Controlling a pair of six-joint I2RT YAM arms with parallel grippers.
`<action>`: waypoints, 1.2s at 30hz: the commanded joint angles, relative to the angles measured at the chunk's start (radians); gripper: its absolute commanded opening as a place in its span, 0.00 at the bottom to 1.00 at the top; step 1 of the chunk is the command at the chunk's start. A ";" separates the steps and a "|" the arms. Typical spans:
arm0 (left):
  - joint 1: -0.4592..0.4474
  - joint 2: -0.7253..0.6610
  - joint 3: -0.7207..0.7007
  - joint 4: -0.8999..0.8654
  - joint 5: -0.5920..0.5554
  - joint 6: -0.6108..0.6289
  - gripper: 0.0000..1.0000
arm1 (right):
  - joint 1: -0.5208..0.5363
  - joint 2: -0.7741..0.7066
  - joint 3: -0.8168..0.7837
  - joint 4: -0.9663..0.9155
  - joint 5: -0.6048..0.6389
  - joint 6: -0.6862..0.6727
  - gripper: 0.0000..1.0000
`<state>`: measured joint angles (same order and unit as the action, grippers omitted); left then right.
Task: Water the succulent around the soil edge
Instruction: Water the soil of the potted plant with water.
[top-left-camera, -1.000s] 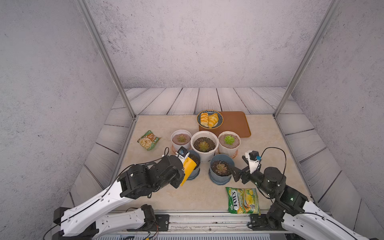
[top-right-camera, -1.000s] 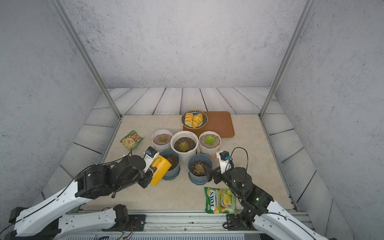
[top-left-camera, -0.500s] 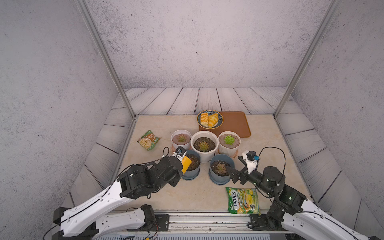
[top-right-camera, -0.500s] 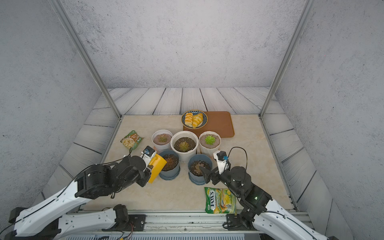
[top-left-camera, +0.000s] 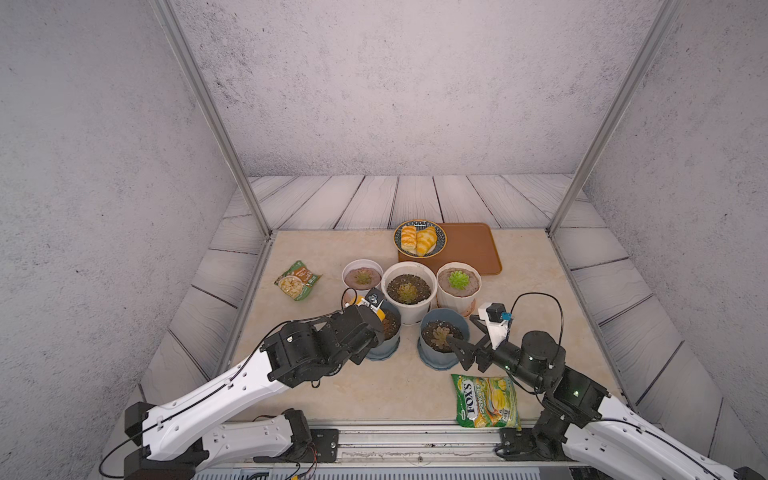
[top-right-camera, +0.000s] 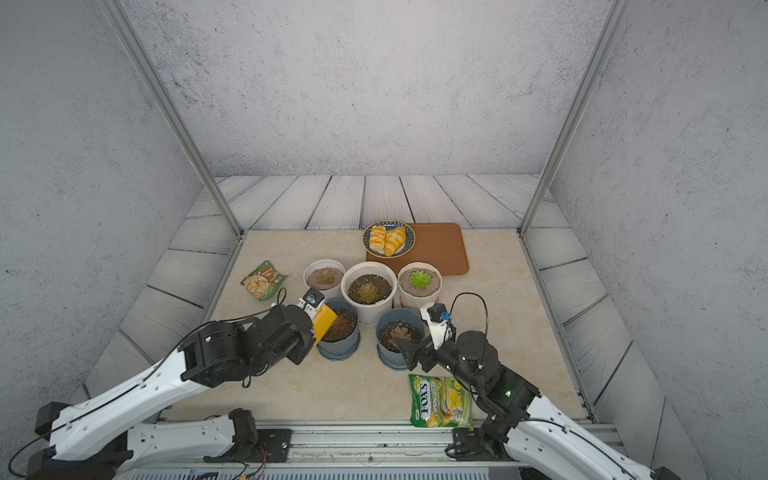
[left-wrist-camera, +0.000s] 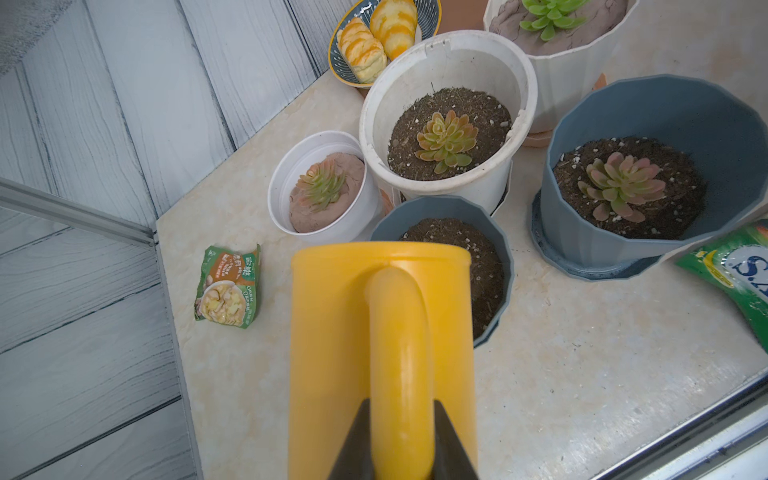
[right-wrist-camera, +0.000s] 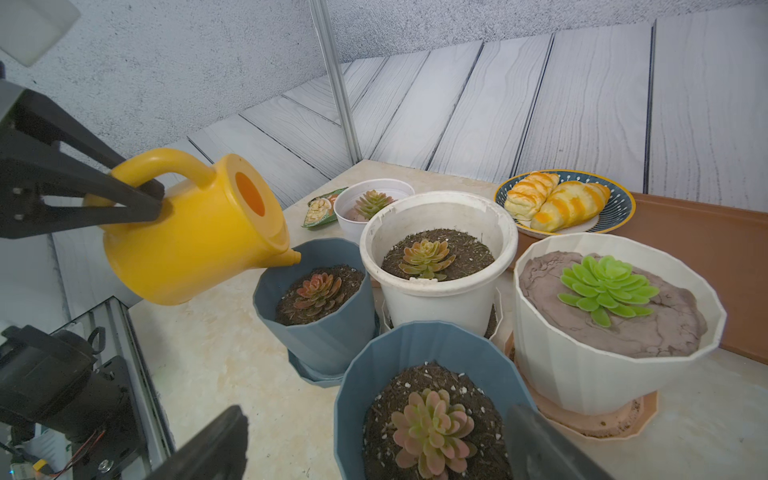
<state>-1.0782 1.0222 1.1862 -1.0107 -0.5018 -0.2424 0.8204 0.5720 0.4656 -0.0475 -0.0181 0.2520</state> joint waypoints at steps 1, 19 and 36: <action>0.022 0.007 0.017 0.077 -0.019 0.040 0.00 | -0.001 -0.016 0.002 0.019 -0.008 -0.007 0.99; 0.084 0.134 0.070 0.231 0.122 0.097 0.00 | -0.001 -0.072 0.004 -0.006 0.018 0.000 0.99; 0.083 -0.278 -0.217 0.422 0.246 0.081 0.00 | 0.000 -0.049 -0.007 0.013 0.026 0.000 0.99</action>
<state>-1.0004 0.8436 1.0470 -0.7128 -0.2836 -0.1749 0.8204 0.5167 0.4656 -0.0536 -0.0048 0.2531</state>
